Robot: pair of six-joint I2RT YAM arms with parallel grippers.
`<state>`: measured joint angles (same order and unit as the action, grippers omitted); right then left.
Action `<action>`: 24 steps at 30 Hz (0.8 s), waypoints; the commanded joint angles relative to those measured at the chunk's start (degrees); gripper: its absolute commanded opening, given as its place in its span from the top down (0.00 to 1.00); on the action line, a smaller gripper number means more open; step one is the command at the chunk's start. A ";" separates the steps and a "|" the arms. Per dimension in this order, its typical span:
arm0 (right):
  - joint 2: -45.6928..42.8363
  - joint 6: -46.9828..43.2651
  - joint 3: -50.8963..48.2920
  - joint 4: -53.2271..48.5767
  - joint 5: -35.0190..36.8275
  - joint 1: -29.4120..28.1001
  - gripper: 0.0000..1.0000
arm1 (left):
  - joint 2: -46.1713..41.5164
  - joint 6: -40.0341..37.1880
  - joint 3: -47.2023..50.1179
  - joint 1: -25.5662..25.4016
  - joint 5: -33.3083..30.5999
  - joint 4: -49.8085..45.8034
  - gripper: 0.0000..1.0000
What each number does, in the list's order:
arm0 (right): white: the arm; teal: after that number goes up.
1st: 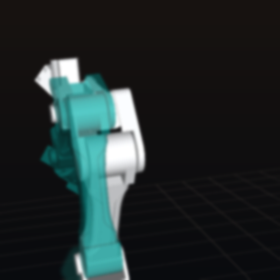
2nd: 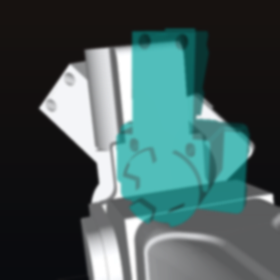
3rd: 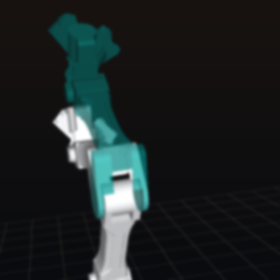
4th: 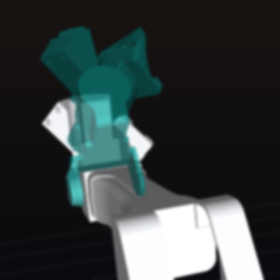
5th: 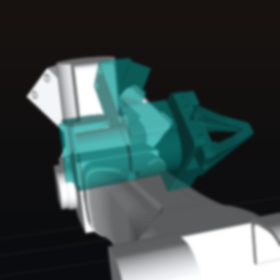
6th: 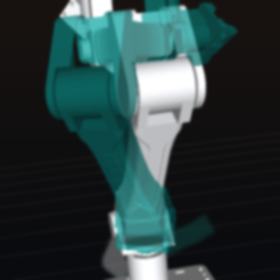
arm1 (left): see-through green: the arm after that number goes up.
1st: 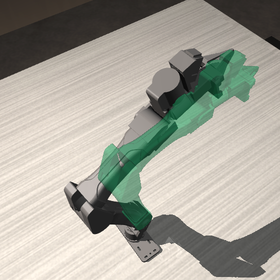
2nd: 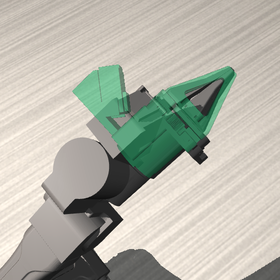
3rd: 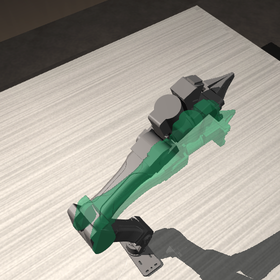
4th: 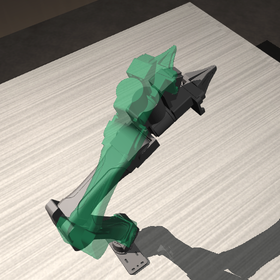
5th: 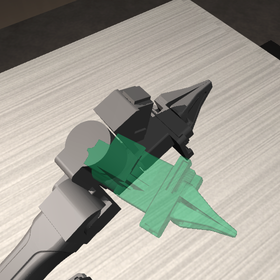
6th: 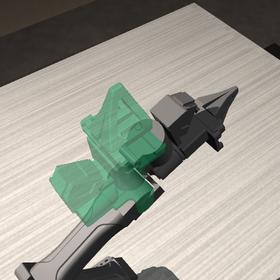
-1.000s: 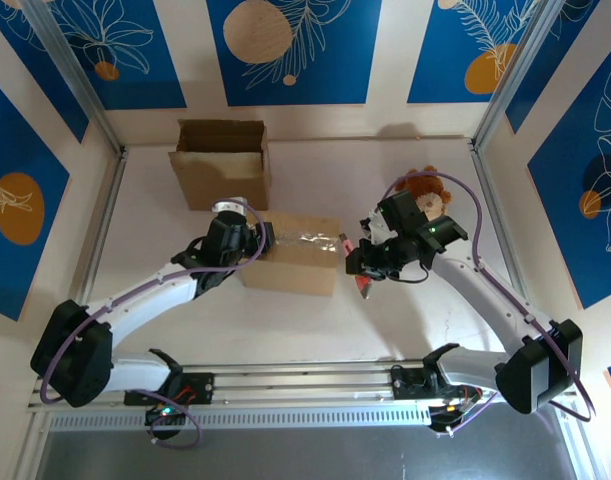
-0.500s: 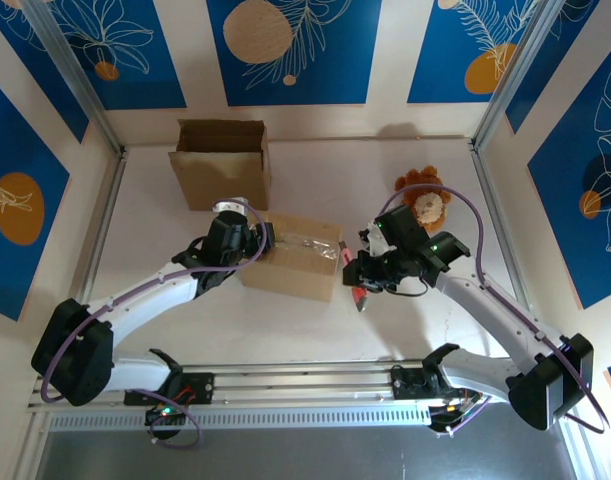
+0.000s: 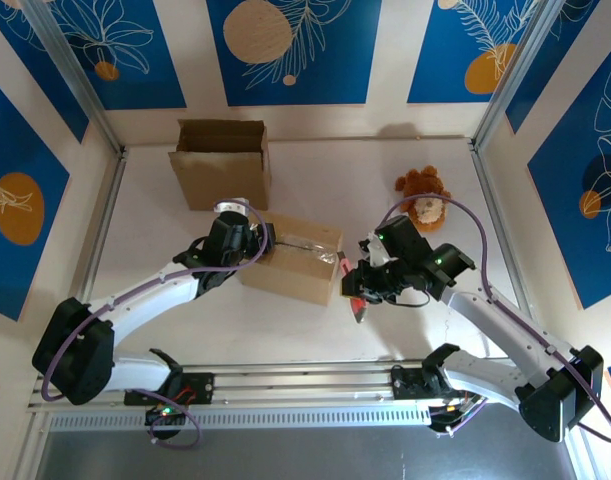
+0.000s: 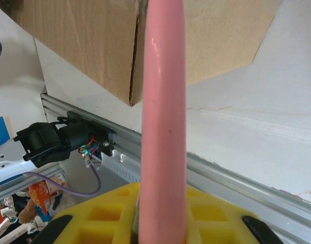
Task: Unpack the express box
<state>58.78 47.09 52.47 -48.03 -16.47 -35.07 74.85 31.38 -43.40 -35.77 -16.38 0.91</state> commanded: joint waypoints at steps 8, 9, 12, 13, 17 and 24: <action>-3.03 4.57 -1.83 -1.55 -5.08 -4.29 1.00 | 3.90 0.44 2.88 -0.05 -1.60 -9.16 0.18; -3.30 4.88 -1.88 -1.54 -5.03 -4.62 1.00 | 3.92 0.44 2.86 -0.01 -1.56 -9.12 0.18; -4.06 5.46 -1.78 -1.87 -4.55 -5.17 1.00 | 3.99 0.44 2.88 0.13 -1.54 -9.05 0.18; -4.22 5.58 -1.67 -2.02 -4.38 -5.27 1.00 | 4.06 0.41 2.86 0.15 -1.44 -9.08 0.18; -4.42 4.69 -0.32 -4.76 -1.66 -5.27 1.00 | 3.80 0.33 2.67 0.17 -1.14 -9.13 0.18; -2.34 -0.62 7.51 -15.96 11.34 -4.46 1.00 | -2.11 -1.35 -2.55 0.09 3.64 -14.24 0.15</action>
<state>55.86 49.34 56.45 -58.02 -10.81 -39.46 74.26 31.42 -44.91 -35.70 -15.73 -2.04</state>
